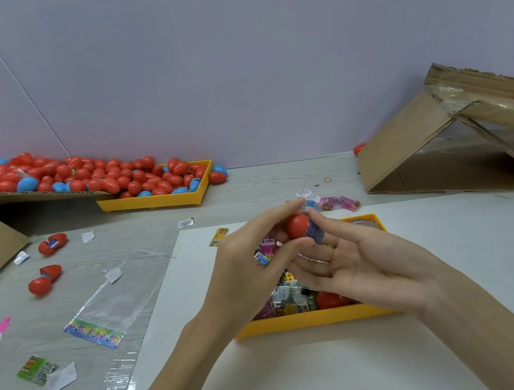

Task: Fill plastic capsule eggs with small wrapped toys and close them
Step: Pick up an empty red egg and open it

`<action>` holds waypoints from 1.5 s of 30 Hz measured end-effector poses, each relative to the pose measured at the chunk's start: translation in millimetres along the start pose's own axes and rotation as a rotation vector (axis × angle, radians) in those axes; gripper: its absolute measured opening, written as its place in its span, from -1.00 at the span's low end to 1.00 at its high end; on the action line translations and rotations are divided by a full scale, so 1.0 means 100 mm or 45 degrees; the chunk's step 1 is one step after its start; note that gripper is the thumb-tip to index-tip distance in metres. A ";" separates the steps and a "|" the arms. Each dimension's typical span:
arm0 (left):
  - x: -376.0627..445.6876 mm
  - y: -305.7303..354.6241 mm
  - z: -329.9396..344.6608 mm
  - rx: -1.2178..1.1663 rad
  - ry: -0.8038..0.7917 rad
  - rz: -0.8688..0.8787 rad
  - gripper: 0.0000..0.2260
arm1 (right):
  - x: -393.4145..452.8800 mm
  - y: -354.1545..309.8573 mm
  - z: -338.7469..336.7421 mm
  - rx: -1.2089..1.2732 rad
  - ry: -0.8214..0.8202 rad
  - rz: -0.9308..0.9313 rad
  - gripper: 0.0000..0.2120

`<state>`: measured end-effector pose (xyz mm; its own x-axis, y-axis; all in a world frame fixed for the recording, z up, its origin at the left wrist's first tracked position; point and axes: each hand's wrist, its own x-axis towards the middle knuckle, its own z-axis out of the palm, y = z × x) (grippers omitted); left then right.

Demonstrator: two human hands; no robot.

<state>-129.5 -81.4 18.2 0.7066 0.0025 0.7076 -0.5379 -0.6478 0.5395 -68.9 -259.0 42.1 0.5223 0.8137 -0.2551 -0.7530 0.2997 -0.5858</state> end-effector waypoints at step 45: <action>-0.04 0.03 0.05 -0.510 -0.104 -0.395 -0.62 | 0.02 0.05 0.02 -0.108 0.130 -0.076 -0.54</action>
<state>-132.0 -87.3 14.8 0.8860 0.0782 0.4570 -0.4197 -0.2833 0.8623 -72.0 -255.1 40.3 0.6064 0.7396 -0.2922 -0.6851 0.2993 -0.6642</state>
